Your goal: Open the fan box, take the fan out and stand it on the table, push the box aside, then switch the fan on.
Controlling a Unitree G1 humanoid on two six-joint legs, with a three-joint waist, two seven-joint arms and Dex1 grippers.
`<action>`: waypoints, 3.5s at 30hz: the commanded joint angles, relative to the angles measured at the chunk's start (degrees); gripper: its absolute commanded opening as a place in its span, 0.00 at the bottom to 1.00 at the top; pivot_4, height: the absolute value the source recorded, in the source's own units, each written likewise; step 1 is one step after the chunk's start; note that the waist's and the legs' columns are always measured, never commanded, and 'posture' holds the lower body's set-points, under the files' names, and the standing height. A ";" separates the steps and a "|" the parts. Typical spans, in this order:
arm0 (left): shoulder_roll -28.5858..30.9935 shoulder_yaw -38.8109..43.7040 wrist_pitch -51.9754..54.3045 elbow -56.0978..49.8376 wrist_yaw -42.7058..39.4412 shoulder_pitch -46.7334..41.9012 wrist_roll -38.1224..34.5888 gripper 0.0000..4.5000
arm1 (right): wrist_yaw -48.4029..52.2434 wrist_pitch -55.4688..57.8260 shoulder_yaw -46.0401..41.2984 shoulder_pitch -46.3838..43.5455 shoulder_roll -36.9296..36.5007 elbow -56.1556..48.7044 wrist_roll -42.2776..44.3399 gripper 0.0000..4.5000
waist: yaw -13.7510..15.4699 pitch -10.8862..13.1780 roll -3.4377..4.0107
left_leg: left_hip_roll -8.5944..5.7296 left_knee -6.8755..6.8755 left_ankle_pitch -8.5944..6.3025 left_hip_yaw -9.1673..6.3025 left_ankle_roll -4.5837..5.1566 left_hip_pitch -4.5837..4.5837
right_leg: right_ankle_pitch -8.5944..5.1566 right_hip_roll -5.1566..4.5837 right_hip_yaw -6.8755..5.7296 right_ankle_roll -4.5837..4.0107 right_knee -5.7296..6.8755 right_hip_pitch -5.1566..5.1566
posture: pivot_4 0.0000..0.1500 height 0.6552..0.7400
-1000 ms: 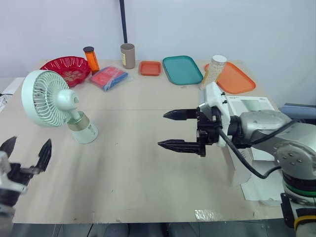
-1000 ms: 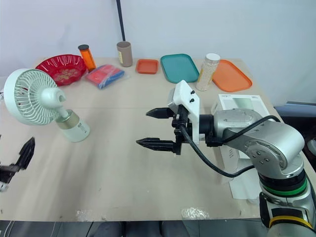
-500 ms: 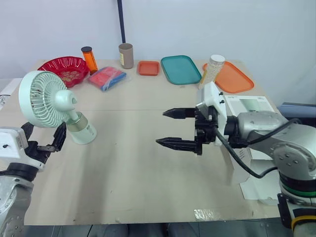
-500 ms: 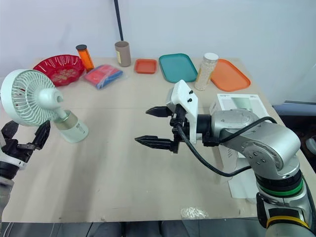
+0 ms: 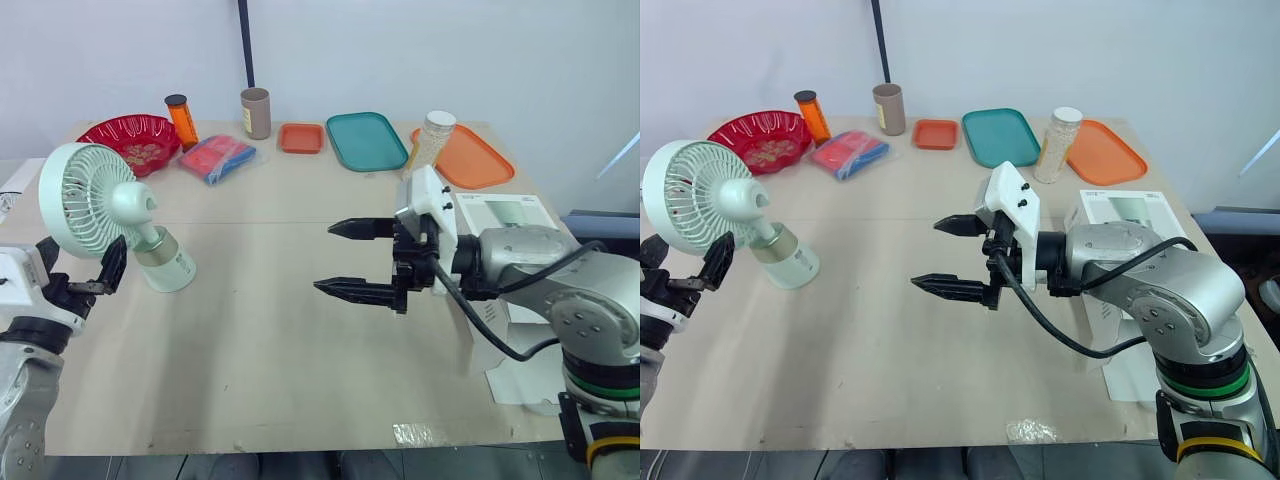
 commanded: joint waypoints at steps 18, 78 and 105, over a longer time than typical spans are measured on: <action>0.85 1.18 -0.40 0.03 0.12 -0.89 -0.63 0.57 | 0.58 -0.89 -0.63 -0.71 0.15 -0.57 -1.18 1.00 | 0.00 0.00 0.00 | 0.00 0.00 0.00 0.00 -0.01 0.00 | 0.00 0.00 -0.01 0.00 0.00 0.00 | 1.00 1.00; 5.09 -13.19 19.99 -14.39 21.45 -20.30 -22.15 0.43 | -21.44 0.14 11.48 -10.66 25.67 14.88 -19.45 0.88 | -0.01 0.03 -0.03 | -0.07 -0.03 0.21 -0.35 -0.37 -0.20 | 0.03 -0.04 -0.29 -0.02 0.06 -0.12 | 1.00 1.00; 4.89 -14.51 19.94 -14.64 23.44 -20.93 -23.18 0.43 | -17.26 -4.25 13.37 -11.78 36.06 23.61 -29.16 0.75 | -0.01 0.04 -0.02 | -0.08 -0.05 0.22 -0.38 -0.39 -0.22 | 0.03 -0.06 -0.34 -0.03 0.06 -0.14 | 1.00 1.00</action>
